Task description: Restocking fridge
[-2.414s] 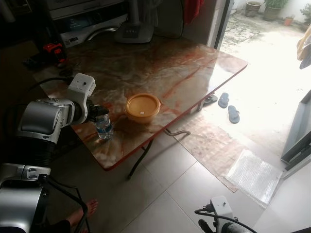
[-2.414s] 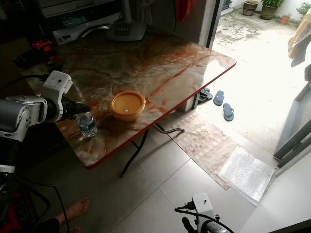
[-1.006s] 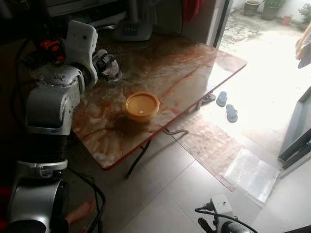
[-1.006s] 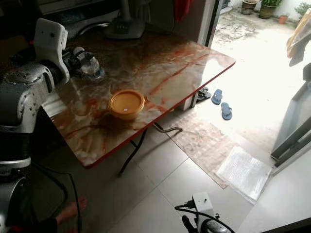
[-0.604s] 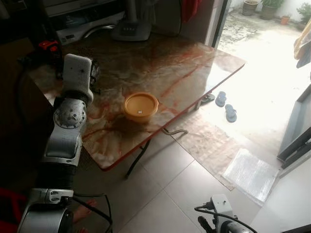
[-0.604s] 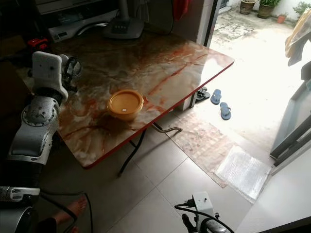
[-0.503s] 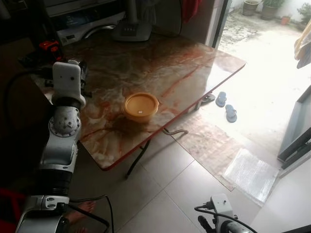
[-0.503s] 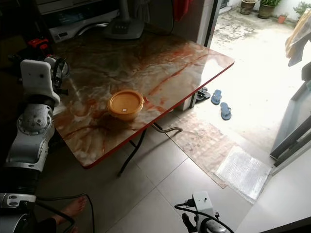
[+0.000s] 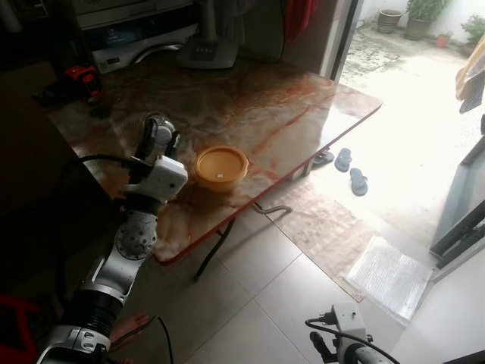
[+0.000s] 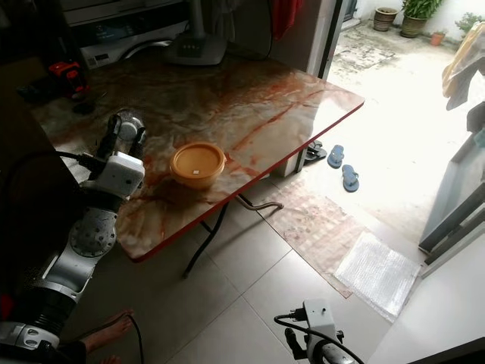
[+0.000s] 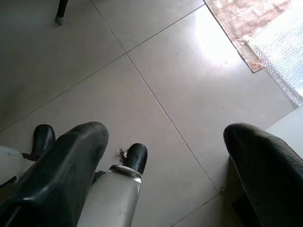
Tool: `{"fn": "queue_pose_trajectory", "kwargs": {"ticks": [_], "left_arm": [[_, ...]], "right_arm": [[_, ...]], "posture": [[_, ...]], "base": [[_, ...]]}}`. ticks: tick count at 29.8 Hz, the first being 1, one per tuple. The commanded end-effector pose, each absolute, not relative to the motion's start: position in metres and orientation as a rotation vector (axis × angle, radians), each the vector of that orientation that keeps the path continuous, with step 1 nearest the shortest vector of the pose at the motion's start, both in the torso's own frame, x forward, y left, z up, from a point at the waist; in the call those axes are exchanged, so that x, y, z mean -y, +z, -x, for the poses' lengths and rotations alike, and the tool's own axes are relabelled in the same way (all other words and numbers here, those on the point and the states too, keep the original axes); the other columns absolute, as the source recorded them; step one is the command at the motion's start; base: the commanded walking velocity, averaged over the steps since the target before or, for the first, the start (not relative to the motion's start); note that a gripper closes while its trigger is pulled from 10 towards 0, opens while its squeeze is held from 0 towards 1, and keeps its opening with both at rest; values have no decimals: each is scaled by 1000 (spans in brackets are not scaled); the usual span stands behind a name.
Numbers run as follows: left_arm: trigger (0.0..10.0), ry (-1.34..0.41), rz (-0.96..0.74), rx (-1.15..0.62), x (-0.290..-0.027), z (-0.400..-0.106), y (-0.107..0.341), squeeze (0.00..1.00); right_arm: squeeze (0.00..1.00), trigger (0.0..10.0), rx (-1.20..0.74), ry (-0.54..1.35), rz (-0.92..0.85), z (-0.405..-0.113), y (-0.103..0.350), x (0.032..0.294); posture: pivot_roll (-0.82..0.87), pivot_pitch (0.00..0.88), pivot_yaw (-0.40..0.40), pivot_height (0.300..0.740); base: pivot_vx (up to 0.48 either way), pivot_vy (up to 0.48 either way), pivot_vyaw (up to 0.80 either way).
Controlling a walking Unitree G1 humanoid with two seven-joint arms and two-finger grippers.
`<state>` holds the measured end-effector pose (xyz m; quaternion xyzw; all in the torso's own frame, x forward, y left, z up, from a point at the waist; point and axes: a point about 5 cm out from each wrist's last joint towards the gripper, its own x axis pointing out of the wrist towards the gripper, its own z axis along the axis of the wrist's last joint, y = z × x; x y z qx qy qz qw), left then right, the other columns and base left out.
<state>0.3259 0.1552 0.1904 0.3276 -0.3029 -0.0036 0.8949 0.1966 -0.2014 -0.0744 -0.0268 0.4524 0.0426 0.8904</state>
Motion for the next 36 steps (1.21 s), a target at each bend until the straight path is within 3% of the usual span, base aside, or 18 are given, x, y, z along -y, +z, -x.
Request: {"fn": "queue_pose_trajectory", "kwargs": {"ticks": [1,5,36], "left_arm": [[10000,23,-661,636,-158,-327,190,0],[10000,14,-662,647,-154,-328,190,0],[10000,-37,-649,655,-143,-335,194,0]], "right_arm": [[0,10000,-935,64,33,-194,-76,202],[0,10000,-939,57,24,-193,-76,202],[0,10000,-947,56,29,-196,-75,202]], "posture": [[-55,0,-18,740],[-53,0,-17,740],[-46,0,-21,740]], "base": [[0,0,0],[0,0,-142],[0,0,-798]]}}
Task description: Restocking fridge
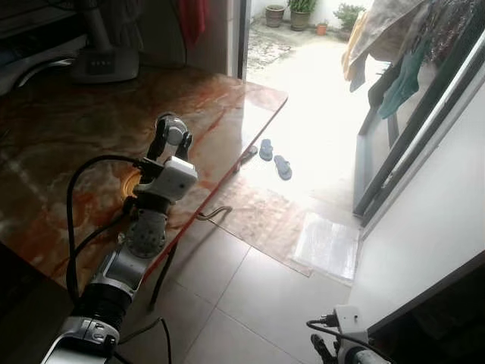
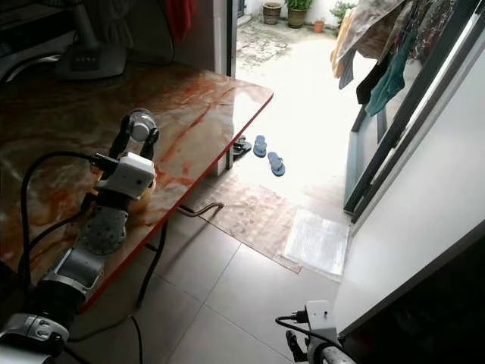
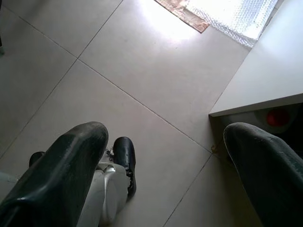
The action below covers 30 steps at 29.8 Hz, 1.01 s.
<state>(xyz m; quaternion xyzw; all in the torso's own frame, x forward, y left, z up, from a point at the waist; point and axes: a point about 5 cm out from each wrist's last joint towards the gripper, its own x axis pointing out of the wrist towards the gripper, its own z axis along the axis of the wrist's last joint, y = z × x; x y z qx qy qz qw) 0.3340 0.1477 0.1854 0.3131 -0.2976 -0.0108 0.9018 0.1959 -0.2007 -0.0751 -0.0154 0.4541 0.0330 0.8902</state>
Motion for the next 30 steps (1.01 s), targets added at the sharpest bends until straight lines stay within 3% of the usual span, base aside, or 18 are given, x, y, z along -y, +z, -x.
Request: {"fn": "queue_pose_trajectory", "kwargs": {"ticks": [1,30], "left_arm": [[10000,-41,-652,655,-143,-335,194,0],[10000,-49,-696,651,-141,-338,195,0]], "right_arm": [[0,10000,-947,57,29,-196,-75,202],[0,10000,-953,65,35,-197,-74,202]], "posture": [[-46,0,-21,740],[-39,0,-23,740]], "base": [[0,0,-800],[0,-26,-800]]}}
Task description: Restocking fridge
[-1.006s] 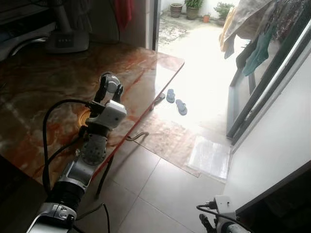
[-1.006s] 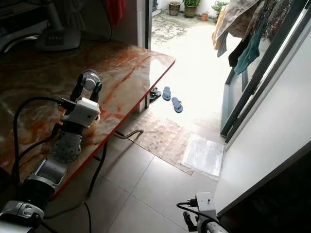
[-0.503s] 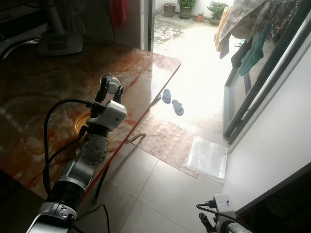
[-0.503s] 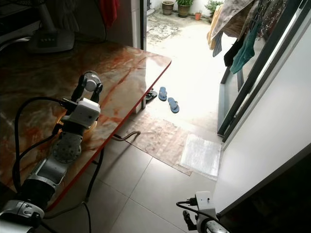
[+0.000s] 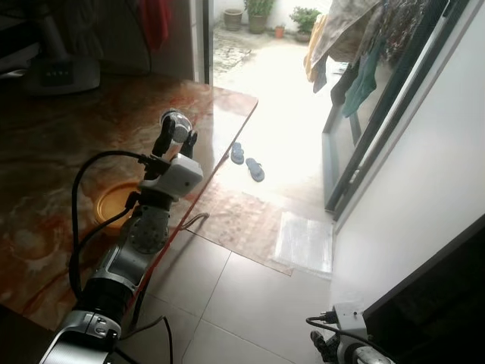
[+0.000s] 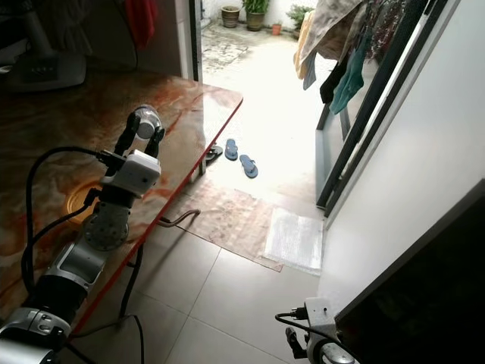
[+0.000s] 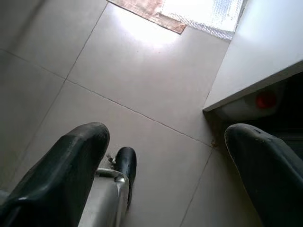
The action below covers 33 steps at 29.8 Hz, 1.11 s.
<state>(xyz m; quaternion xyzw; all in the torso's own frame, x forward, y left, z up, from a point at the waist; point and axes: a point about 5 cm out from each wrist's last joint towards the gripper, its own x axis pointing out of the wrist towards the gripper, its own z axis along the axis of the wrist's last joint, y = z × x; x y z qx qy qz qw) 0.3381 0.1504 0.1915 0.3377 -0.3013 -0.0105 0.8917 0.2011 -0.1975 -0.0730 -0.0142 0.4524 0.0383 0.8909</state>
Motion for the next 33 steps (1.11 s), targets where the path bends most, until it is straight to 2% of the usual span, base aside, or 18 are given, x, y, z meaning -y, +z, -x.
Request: {"fn": "queue_pose_trajectory", "kwargs": {"ticks": [1,33], "left_arm": [[10000,-50,-693,651,-141,-338,195,0],[10000,-69,-636,589,-140,-340,185,0]], "right_arm": [[0,10000,-954,66,35,-197,-74,202],[0,10000,-958,68,40,-197,-75,202]], "posture": [[-39,0,-23,740],[-44,1,-20,740]], "base": [[0,0,-800],[0,0,-800]]}}
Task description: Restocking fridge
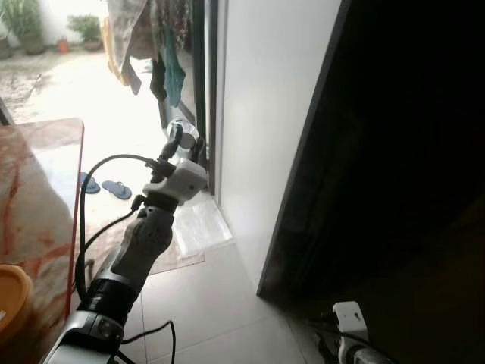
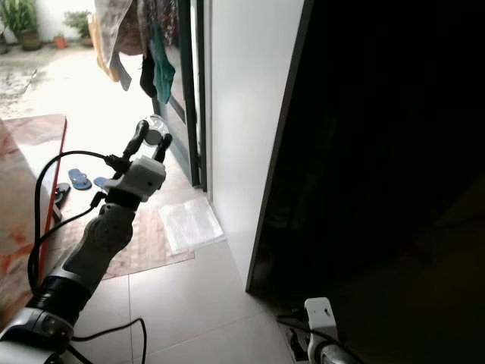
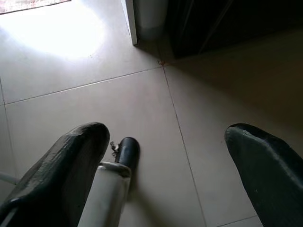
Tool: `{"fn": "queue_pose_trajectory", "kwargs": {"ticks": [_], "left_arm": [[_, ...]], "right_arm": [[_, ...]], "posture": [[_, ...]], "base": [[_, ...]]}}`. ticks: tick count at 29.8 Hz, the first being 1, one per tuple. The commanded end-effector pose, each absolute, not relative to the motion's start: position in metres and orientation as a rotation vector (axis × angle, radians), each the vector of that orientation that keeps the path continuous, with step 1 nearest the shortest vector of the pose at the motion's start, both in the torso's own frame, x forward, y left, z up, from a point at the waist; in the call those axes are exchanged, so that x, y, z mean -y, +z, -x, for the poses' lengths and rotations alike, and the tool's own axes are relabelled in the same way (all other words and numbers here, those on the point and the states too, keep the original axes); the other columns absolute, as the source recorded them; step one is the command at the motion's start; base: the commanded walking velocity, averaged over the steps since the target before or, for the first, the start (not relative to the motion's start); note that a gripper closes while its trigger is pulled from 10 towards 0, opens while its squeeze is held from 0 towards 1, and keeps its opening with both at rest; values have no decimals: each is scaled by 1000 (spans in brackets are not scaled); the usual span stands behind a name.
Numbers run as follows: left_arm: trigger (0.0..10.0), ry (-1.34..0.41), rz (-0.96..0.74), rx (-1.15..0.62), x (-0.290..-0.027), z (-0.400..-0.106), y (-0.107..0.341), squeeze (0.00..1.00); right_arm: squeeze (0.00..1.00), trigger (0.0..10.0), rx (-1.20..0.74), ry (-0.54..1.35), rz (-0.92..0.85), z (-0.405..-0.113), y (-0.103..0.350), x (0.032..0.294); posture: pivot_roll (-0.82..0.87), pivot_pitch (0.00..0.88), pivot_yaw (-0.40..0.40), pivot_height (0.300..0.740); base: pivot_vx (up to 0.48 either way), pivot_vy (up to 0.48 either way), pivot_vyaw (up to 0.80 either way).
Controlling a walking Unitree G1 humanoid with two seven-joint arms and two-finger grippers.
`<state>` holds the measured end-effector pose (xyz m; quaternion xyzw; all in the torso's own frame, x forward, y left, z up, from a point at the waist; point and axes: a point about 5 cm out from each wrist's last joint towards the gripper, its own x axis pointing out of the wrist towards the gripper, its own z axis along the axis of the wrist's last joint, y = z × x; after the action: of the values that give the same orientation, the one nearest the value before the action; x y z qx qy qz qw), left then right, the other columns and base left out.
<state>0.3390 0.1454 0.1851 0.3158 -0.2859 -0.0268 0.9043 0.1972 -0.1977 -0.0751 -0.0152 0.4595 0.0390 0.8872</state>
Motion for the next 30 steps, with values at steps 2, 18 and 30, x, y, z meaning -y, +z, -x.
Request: {"fn": "queue_pose_trajectory", "kwargs": {"ticks": [2,18,30], "left_arm": [[10000,-63,-620,570,-142,-340,182,0],[10000,-48,-452,-86,-176,-341,77,0],[10000,-51,-452,-560,-199,-291,-5,0]], "right_arm": [[0,10000,-959,68,41,-197,-75,203],[0,10000,-961,70,46,-197,-74,203],[0,10000,-962,72,52,-197,-74,203]], "posture": [[-44,1,-21,740],[-35,3,-23,740],[-40,4,-24,740]], "base": [[0,0,-800],[0,0,-800],[0,0,-800]]}}
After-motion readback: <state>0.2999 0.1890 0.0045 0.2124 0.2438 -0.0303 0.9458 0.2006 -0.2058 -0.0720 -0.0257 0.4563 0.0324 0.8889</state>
